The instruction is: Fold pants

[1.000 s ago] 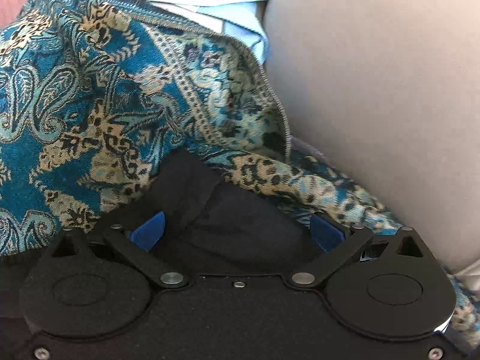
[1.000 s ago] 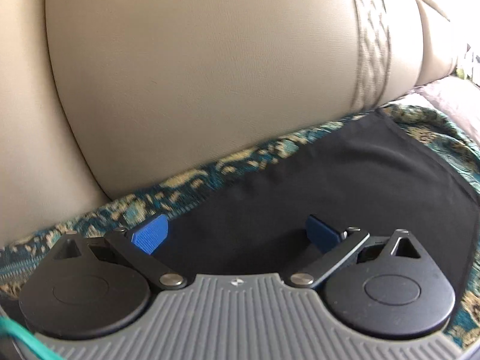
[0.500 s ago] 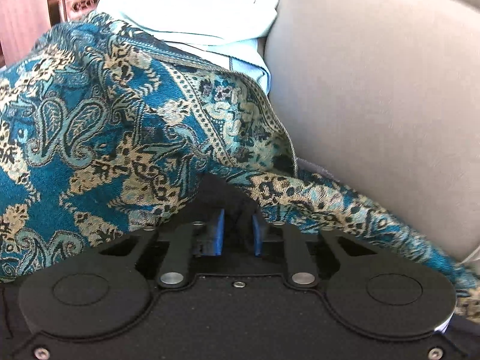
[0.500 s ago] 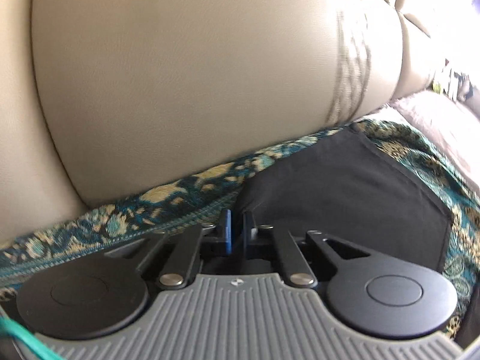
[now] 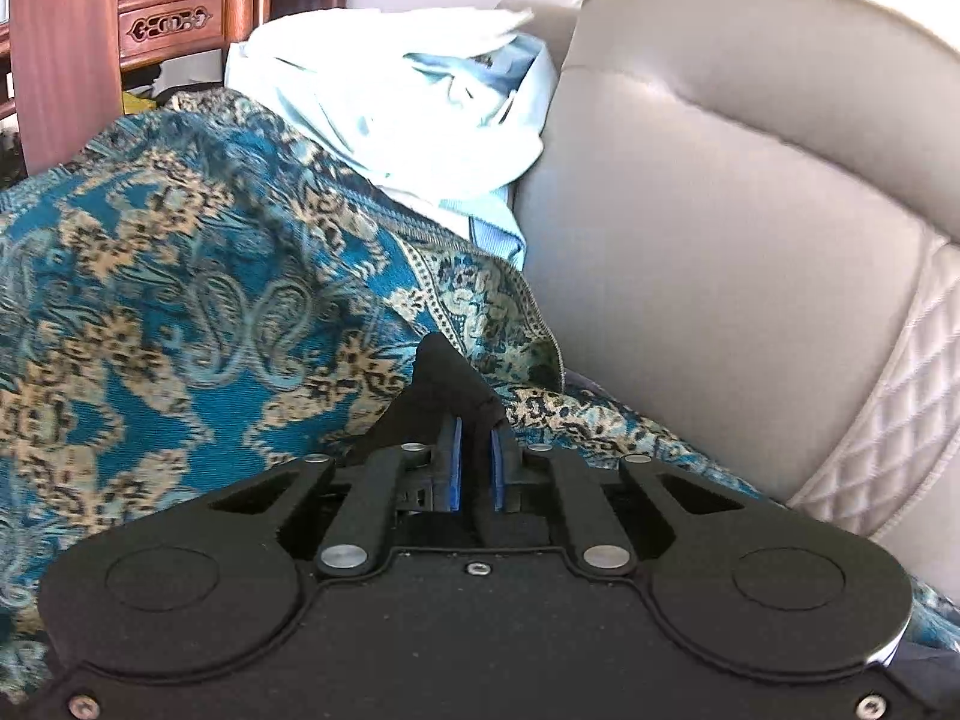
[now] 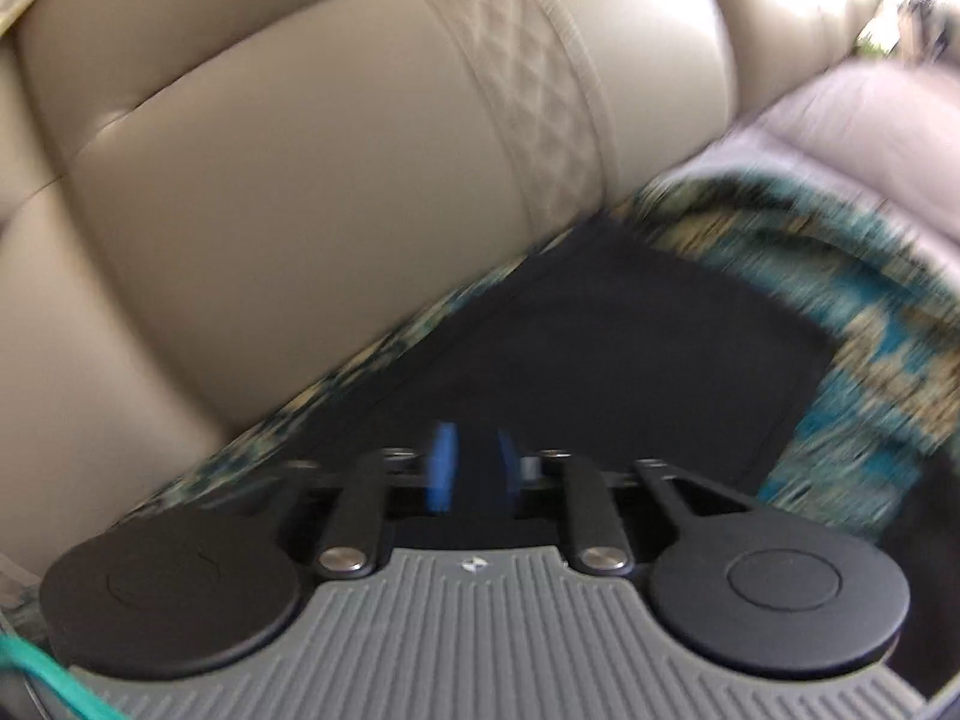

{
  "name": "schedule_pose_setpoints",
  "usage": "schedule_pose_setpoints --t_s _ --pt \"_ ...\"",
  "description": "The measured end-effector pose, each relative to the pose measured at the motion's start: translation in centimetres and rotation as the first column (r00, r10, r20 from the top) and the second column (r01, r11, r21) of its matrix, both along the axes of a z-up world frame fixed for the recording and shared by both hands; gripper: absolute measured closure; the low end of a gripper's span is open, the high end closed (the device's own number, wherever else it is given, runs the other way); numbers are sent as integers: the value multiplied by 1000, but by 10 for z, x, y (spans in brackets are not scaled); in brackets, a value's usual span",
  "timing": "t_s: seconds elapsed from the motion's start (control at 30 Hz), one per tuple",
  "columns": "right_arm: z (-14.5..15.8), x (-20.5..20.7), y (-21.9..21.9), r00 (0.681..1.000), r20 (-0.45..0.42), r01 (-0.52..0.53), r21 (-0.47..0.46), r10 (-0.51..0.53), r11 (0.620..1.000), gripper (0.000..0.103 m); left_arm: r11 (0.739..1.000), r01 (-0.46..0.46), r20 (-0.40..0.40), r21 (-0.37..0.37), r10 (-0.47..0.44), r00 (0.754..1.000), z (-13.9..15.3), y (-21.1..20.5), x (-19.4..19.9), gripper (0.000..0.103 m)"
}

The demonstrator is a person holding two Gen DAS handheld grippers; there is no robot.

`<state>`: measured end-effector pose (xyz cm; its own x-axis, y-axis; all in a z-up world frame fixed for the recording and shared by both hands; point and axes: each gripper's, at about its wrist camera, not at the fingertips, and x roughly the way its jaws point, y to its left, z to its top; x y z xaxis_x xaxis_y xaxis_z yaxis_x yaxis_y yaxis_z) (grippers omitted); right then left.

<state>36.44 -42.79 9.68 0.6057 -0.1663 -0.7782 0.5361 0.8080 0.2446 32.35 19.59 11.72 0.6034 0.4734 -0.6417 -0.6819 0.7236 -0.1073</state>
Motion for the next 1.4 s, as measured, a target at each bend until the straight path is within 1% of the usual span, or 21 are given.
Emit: schedule_pose_setpoints --t_s 0.03,0.1,0.27,0.37,0.43,0.47,0.5,0.6,0.63,0.67,0.77,0.83,0.93,1.0,1.07,1.13,1.2,1.23,1.33,1.37,1.4 --pt "-3 1 7 1000 -3 -20 43 20 999 38 1000 13 6 1 -13 1000 6 0 -8 94" --pt "-8 9 31 998 -14 -66 110 68 992 37 999 38 18 4 -38 999 15 0 -25 94" --pt "-28 37 93 985 -48 -151 200 163 968 33 997 71 19 -39 -71 997 18 8 -52 95" --pt "-39 55 133 969 -132 -186 177 210 967 33 994 99 11 -48 -99 995 13 13 -58 97" --pt "-44 62 147 967 -175 -163 143 187 976 33 992 112 12 -52 -112 994 11 15 -60 97" --pt "-42 62 151 971 -171 -148 126 169 981 33 992 117 13 -57 -116 993 10 17 -60 97" --pt "-41 62 153 973 -170 -135 132 157 982 33 991 122 15 -60 -122 992 10 18 -59 97" --pt "-43 56 145 980 -123 -127 232 159 964 34 989 141 24 -51 -140 990 8 20 -56 97" --pt "-44 53 139 983 -97 -125 265 155 956 36 989 142 24 -50 -141 990 8 20 -55 97" --pt "-46 53 133 986 -78 -117 285 145 951 40 988 143 24 -53 -141 990 7 20 -54 97" --pt "-54 52 119 994 -58 -72 314 95 947 48 988 139 29 -70 -137 990 5 22 -53 98" --pt "-58 48 110 997 -33 -53 365 70 930 48 986 140 38 -85 -138 990 7 26 -52 98" --pt "-61 41 108 993 5 -112 431 121 895 45 984 125 50 -125 -119 992 10 35 -49 98" --pt "-68 31 111 988 37 -148 509 151 848 45 982 117 54 -146 -110 992 11 40 -46 98" --pt "-78 24 118 985 50 -164 579 165 799 46 983 114 50 -147 -108 993 11 42 -44 98" --pt "-79 24 129 981 49 -179 612 188 771 46 983 111 42 -145 -106 993 10 42 -42 98" --pt "-79 29 143 975 44 -195 637 217 746 42 983 108 36 -147 -104 994 9 43 -42 98" --pt "-79 32 150 973 47 -204 640 228 741 42 983 108 35 -145 -104 994 9 43 -42 98" --pt "-81 41 166 980 62 -187 597 187 780 45 985 112 27 -134 -109 994 9 41 -43 98" --pt "-83 45 168 984 71 -172 590 162 789 47 986 114 21 -124 -112 993 9 40 -42 98" --pt "-83 49 169 988 75 -151 575 132 804 51 986 115 17 -117 -114 993 9 39 -42 98"
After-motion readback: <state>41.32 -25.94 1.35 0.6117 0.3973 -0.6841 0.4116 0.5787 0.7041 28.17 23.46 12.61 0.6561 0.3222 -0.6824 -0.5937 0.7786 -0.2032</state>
